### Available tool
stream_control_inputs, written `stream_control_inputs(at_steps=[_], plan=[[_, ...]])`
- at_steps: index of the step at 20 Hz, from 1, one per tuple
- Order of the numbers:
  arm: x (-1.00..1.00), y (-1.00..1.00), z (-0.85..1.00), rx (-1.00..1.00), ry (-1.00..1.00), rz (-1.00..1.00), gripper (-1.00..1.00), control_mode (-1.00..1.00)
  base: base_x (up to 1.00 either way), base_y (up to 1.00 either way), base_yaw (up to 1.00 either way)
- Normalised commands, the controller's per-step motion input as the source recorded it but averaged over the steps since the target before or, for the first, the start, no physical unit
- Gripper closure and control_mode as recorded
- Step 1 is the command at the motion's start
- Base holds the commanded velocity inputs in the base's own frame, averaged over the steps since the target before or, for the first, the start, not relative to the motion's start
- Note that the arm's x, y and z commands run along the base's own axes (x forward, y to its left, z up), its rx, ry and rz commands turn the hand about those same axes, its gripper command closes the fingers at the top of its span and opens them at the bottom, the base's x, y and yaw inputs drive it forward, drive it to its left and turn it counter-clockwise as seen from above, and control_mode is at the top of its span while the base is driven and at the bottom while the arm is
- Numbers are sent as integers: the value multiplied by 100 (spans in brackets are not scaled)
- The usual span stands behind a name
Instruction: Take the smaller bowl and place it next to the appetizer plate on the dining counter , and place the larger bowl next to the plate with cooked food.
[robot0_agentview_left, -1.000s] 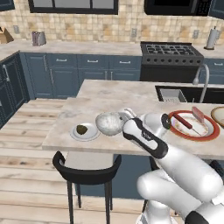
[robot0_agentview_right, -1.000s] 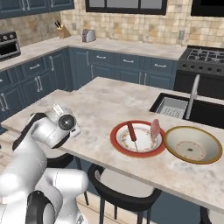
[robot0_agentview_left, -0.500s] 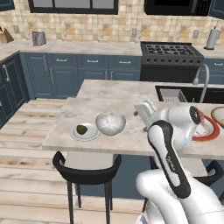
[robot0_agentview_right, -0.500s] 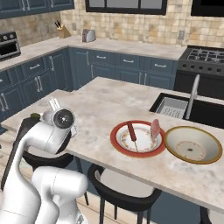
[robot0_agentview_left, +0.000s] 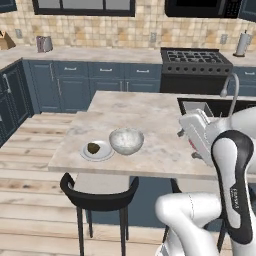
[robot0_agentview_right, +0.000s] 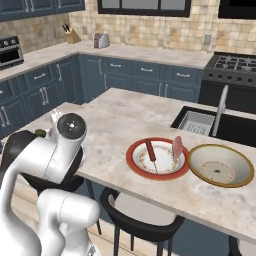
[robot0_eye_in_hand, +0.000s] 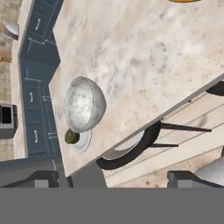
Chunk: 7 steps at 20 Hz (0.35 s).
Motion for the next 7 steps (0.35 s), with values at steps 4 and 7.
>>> stream_control_inputs(at_steps=[4,7], plan=[[-100,5,7,1,-16,7,-100,-100,0,0,0],[-100,19,37,0,-17,2,-100,-100,0,0,0]])
